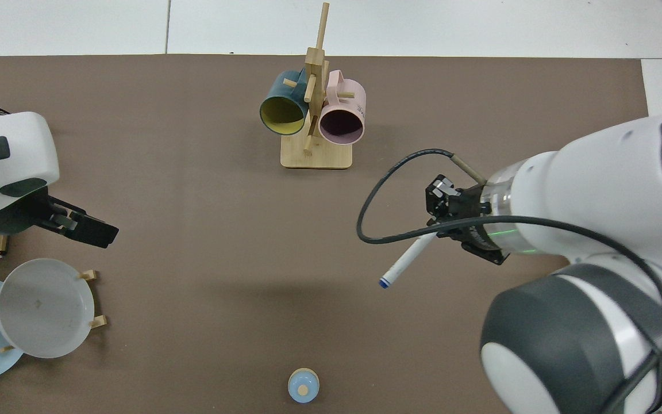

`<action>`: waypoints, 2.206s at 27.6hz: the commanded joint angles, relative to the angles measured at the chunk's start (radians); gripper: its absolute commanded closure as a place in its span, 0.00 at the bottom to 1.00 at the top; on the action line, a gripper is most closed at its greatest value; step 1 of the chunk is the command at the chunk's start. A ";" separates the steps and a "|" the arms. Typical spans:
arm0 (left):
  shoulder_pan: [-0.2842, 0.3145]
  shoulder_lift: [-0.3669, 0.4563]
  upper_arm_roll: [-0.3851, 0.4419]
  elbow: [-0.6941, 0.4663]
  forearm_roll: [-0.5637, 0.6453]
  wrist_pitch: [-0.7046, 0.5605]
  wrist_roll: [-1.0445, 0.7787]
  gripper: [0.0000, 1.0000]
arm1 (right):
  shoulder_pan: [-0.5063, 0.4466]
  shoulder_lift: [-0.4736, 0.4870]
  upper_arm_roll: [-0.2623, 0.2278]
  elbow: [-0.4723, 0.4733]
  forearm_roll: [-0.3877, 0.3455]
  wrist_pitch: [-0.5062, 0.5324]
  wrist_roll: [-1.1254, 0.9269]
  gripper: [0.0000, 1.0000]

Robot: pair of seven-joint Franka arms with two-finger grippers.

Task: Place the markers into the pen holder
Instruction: 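Carry the white marker with the right gripper toward the table middle, then reach the left gripper to the marker while the right gripper holds it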

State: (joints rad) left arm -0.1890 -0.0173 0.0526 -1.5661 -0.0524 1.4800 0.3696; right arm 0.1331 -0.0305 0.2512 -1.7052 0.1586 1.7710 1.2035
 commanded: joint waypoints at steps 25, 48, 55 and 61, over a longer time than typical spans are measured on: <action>-0.013 -0.125 -0.054 -0.218 -0.127 0.134 0.756 0.16 | 0.277 0.106 0.008 0.022 0.001 0.188 0.844 1.00; -0.052 -0.138 -0.277 -0.350 -0.236 0.381 0.612 0.30 | 0.300 0.155 0.008 0.062 0.004 0.217 0.920 1.00; -0.063 -0.138 -0.277 -0.350 -0.236 0.378 0.611 0.56 | 0.298 0.155 0.008 0.062 0.004 0.226 0.912 1.00; -0.063 -0.139 -0.275 -0.350 -0.234 0.367 0.611 1.00 | 0.295 0.155 0.008 0.059 0.002 0.246 0.912 1.00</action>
State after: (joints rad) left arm -0.2328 -0.1299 -0.2365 -1.8826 -0.2721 1.8321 0.9886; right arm 0.4265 0.1132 0.2603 -1.6568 0.1586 1.9928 2.0960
